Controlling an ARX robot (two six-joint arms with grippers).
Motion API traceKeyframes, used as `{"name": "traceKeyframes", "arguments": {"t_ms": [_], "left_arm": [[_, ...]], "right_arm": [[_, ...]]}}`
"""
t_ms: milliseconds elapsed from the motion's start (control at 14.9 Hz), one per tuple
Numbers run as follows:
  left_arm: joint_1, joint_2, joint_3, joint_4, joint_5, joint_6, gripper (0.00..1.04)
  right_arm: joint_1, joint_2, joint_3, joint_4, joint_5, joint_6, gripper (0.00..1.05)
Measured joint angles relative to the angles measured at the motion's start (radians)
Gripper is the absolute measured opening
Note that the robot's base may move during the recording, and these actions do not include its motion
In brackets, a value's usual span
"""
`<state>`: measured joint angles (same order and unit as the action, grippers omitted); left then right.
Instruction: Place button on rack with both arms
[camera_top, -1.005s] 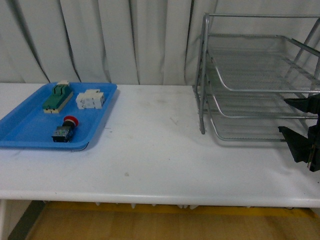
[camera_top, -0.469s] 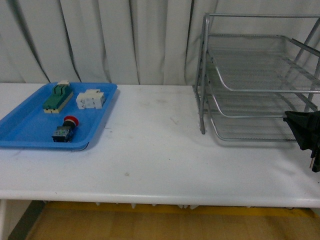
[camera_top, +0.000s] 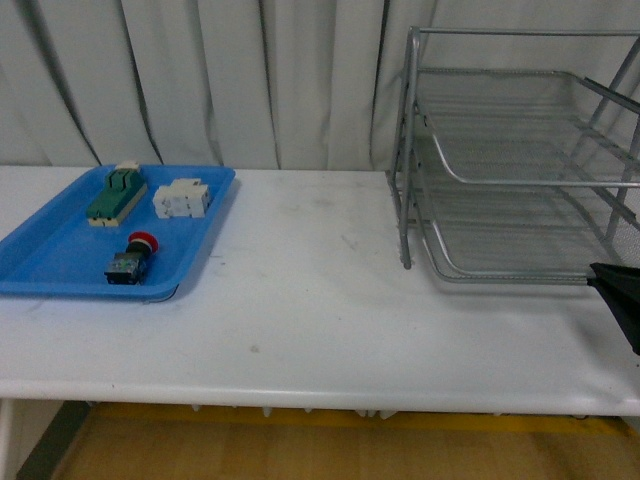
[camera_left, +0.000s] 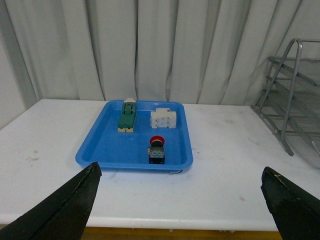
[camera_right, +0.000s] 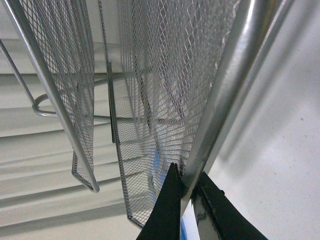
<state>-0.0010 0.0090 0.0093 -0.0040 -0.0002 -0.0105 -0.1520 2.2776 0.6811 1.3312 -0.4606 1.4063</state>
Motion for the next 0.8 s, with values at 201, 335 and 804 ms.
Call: {"name": "traceKeyframes", "arguments": {"t_ms": [201, 335, 804], "left_arm": [[0.000, 0.000, 0.000, 0.000, 0.000, 0.000, 0.98], [0.000, 0.000, 0.000, 0.000, 0.000, 0.000, 0.98], [0.000, 0.000, 0.000, 0.000, 0.000, 0.000, 0.98]], "right_arm": [[-0.021, -0.035, -0.113, 0.019, -0.029, -0.018, 0.05], [-0.035, -0.055, -0.182, 0.024, -0.062, -0.028, 0.05], [-0.058, -0.106, -0.288, -0.034, -0.061, -0.150, 0.83]]}}
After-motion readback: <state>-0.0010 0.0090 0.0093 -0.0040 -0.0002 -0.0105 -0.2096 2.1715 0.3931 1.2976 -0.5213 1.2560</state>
